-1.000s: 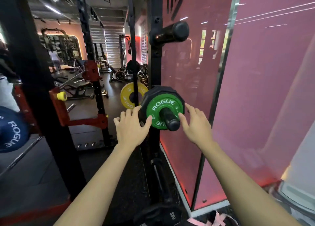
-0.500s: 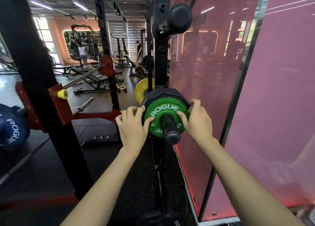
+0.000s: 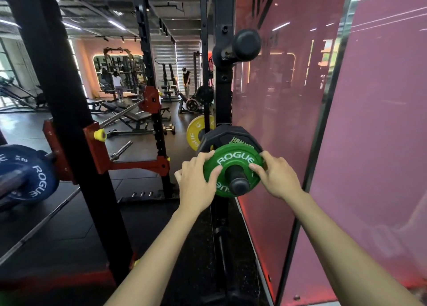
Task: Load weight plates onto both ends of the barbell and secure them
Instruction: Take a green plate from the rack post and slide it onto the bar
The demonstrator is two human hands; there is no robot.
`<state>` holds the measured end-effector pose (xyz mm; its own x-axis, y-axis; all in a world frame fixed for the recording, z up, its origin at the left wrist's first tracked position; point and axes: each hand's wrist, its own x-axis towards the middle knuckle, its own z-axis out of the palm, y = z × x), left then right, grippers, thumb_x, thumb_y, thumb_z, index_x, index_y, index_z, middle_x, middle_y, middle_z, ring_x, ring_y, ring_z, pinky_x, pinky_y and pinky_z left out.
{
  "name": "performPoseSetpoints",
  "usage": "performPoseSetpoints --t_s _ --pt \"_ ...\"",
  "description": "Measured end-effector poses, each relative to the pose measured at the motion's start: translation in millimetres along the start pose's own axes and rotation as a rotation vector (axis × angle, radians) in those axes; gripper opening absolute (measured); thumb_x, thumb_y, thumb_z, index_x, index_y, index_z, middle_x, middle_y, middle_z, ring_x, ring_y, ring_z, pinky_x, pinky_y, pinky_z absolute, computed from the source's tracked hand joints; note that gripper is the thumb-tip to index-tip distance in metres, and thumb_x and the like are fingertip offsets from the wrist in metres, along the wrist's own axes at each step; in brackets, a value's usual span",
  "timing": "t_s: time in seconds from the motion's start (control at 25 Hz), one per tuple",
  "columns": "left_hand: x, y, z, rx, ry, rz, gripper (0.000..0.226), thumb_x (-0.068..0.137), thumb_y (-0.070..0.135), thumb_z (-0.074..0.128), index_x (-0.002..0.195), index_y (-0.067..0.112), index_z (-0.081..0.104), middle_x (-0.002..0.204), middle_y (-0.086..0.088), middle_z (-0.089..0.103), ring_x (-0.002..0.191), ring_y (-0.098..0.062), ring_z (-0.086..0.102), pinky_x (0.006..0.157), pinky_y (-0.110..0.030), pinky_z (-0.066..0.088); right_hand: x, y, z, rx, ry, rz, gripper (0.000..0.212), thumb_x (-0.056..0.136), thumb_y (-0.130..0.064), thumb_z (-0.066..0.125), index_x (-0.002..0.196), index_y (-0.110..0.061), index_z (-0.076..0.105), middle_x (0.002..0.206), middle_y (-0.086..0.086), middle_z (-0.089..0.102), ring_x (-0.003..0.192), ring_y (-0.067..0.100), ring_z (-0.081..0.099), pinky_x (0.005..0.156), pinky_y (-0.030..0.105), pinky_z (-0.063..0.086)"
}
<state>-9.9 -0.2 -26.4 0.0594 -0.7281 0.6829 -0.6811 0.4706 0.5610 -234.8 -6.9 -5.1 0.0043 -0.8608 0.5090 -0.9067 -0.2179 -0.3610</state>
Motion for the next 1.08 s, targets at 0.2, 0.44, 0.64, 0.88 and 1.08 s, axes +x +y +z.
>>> performPoseSetpoints --t_s 0.2,0.44,0.64,0.88,1.08 --pt "-17.1 -14.4 -9.7 0.144 -0.095 -0.084 0.036 0.096 0.057 0.048 0.118 0.029 0.057 0.080 0.017 0.055 0.097 -0.017 0.048 0.085 -0.034 0.024 -29.0 -3.1 -9.3 -0.027 0.063 0.020 0.035 0.096 -0.055 0.042 0.118 -0.028 0.044 0.090 0.005 0.064 0.088 0.031 0.057 0.065 0.038 0.042" --pt "-34.2 -17.0 -29.8 0.028 -0.147 0.051 0.024 0.095 0.053 0.053 0.106 0.032 0.059 0.091 0.017 0.060 0.098 -0.010 0.046 0.085 -0.030 0.020 -68.2 -17.8 -29.5 0.000 0.066 0.096 0.029 0.098 -0.046 0.046 0.119 -0.026 0.047 0.093 0.003 0.062 0.091 0.028 0.055 0.070 0.037 0.044" --pt "-72.8 9.8 -51.6 -0.063 -0.078 0.118 0.021 0.094 0.045 0.061 0.107 0.029 0.064 0.085 0.018 0.058 0.097 -0.010 0.047 0.092 -0.033 0.023 -136.4 -38.1 -56.8 0.012 0.270 0.064 0.021 0.097 -0.038 0.052 0.113 -0.024 0.051 0.086 -0.007 0.056 0.086 0.020 0.048 0.065 0.036 0.039" --pt "-69.4 55.7 -102.2 -0.097 -0.006 0.215 0.025 0.095 0.049 0.057 0.111 0.031 0.063 0.091 0.014 0.062 0.102 -0.011 0.046 0.096 -0.037 0.023 -172.0 -81.7 -112.0 -0.037 0.481 0.087 0.024 0.097 -0.037 0.051 0.116 -0.022 0.055 0.083 -0.012 0.052 0.085 0.019 0.045 0.065 0.033 0.034" --pt "-113.5 57.6 -142.5 -0.079 -0.023 0.190 0.024 0.095 0.046 0.058 0.111 0.029 0.064 0.089 0.015 0.063 0.102 -0.013 0.047 0.097 -0.042 0.026 -220.5 -114.7 -115.9 -0.023 0.397 0.111 0.026 0.098 -0.037 0.050 0.118 -0.020 0.055 0.088 -0.001 0.059 0.090 0.022 0.048 0.066 0.035 0.038"
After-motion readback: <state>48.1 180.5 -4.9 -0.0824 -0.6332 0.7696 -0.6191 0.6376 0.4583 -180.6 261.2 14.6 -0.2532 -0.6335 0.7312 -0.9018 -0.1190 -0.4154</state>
